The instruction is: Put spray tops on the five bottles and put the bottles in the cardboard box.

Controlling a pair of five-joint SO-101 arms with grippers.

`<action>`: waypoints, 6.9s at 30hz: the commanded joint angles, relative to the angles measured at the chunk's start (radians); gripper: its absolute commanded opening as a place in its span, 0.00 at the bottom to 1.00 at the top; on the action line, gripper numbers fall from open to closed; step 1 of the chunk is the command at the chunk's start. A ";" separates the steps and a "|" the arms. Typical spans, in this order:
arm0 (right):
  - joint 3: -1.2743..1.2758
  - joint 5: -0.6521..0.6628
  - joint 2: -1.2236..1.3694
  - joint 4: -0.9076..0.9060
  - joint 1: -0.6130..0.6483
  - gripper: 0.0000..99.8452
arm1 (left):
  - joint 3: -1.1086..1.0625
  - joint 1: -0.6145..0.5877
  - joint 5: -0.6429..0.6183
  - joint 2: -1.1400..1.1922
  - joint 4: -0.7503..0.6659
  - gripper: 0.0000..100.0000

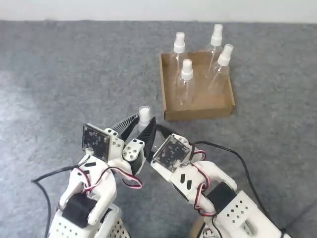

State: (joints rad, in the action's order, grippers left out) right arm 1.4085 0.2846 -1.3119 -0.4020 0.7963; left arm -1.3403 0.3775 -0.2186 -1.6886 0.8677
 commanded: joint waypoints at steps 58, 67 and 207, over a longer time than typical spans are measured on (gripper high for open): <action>-0.511 -0.399 0.352 -0.031 -0.286 0.01 | 0.036 -0.190 0.192 -0.005 0.184 0.29; -0.795 -0.402 0.705 -0.076 -0.120 0.01 | 0.002 -0.130 0.186 -0.006 0.175 0.35; -1.160 -0.176 1.567 -0.303 0.120 0.09 | -0.352 -1.237 0.580 0.000 0.138 0.27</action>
State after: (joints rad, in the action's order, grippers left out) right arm 0.2624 0.0928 0.2670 -0.7058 0.9191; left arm -1.6978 -0.8531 0.3552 -1.6824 1.0012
